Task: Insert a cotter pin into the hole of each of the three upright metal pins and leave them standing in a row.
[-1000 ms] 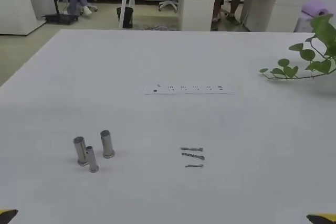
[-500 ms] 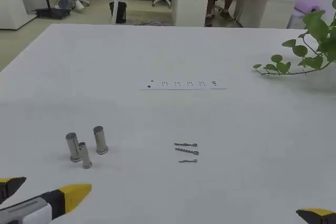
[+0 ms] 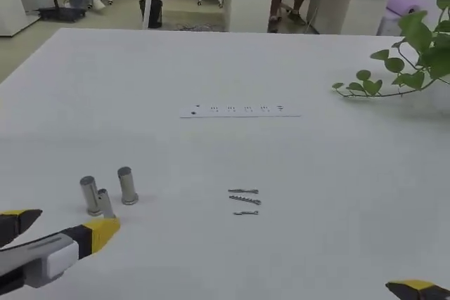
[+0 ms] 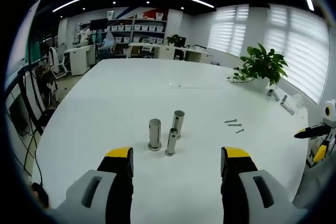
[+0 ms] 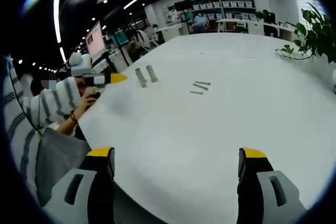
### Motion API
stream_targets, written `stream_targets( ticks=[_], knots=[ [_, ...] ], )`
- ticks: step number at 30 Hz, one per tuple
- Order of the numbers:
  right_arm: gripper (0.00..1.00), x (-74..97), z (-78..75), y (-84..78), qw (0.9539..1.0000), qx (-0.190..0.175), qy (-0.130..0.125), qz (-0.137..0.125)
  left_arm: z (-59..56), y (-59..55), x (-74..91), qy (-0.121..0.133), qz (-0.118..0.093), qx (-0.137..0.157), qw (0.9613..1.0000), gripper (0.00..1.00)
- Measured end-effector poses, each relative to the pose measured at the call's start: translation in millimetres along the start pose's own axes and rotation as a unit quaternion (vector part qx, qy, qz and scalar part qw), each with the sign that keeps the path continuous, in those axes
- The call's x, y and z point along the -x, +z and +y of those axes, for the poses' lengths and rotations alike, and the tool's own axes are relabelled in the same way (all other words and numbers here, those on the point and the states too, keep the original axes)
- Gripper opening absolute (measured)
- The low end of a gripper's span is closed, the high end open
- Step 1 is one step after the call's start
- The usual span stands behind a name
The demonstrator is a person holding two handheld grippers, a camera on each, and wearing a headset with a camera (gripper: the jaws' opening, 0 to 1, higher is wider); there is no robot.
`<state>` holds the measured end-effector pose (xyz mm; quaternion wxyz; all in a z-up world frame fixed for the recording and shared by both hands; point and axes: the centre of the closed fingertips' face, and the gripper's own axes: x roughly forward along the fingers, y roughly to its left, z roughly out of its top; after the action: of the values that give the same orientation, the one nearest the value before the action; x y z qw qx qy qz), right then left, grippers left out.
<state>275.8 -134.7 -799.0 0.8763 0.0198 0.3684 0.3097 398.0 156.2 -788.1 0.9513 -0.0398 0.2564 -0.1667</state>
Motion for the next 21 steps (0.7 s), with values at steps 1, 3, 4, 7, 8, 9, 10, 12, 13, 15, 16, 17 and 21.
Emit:
stream_targets(
  ticks=[1, 3, 4, 7, 8, 9, 10, 12, 13, 15, 16, 17, 21],
  knots=[
    [0.99, -0.1, -0.4, -0.4, 1.0000, 0.000, 0.000, 0.001, -0.1, 1.2, -0.7, 0.000, -0.001, -0.001, 1.0000, 0.66],
    [0.99, -0.6, -1.9, -2.5, 1.0000, -0.002, -0.002, 0.005, 0.4, 3.6, -3.5, 0.000, -0.001, 0.003, 1.0000, 0.66],
    [0.99, -0.9, -2.5, -2.9, 1.0000, -0.002, -0.003, 0.006, 1.0, 4.3, -4.4, 0.002, -0.001, 0.003, 1.0000, 0.65],
    [0.99, -1.5, -1.9, -3.2, 1.0000, -0.002, -0.002, 0.007, 3.2, 7.1, -7.9, 0.009, -0.003, -0.016, 0.9998, 0.64],
    [0.99, -1.6, -1.8, -3.2, 1.0000, -0.002, -0.002, 0.007, 3.0, 7.6, -9.5, 0.009, -0.002, -0.020, 0.9998, 0.63],
    [0.99, -1.9, -1.9, -3.1, 1.0000, -0.002, -0.001, 0.007, 2.5, 7.7, -11.1, 0.006, 0.000, -0.026, 0.9996, 0.63],
    [0.98, -2.1, -1.7, -3.0, 1.0000, -0.001, -0.001, 0.008, 3.0, 8.0, -12.7, 0.009, 0.001, -0.032, 0.9994, 0.63],
    [0.98, -2.6, -1.1, -2.4, 1.0000, 0.001, 0.000, 0.008, 0.6, 10.6, -15.5, 0.000, -0.006, -0.042, 0.9991, 0.63],
    [0.98, -2.7, -0.7, -2.0, 1.0000, 0.001, 0.001, 0.008, -2.2, 14.1, -17.7, -0.008, -0.016, -0.042, 0.9990, 0.62],
    [0.98, -2.7, -0.4, -1.6, 1.0000, 0.002, 0.001, 0.009, -3.4, 15.3, -21.6, -0.011, -0.018, -0.044, 0.9988, 0.58],
    [0.98, -2.7, -0.3, -1.5, 1.0000, 0.002, 0.001, 0.009, -4.0, 15.6, -23.3, -0.012, -0.019, -0.046, 0.9987, 0.58],
    [0.98, -2.6, -0.2, -1.6, 1.0000, 0.002, 0.001, 0.010, -4.6, 15.9, -26.1, -0.013, -0.020, -0.048, 0.9986, 0.58],
    [0.98, -2.6, -2.5, -2.9, 0.9999, 0.000, -0.003, 0.013, -5.2, 13.4, -33.1, -0.018, -0.017, -0.045, 0.9987, 0.54]
  ],
)
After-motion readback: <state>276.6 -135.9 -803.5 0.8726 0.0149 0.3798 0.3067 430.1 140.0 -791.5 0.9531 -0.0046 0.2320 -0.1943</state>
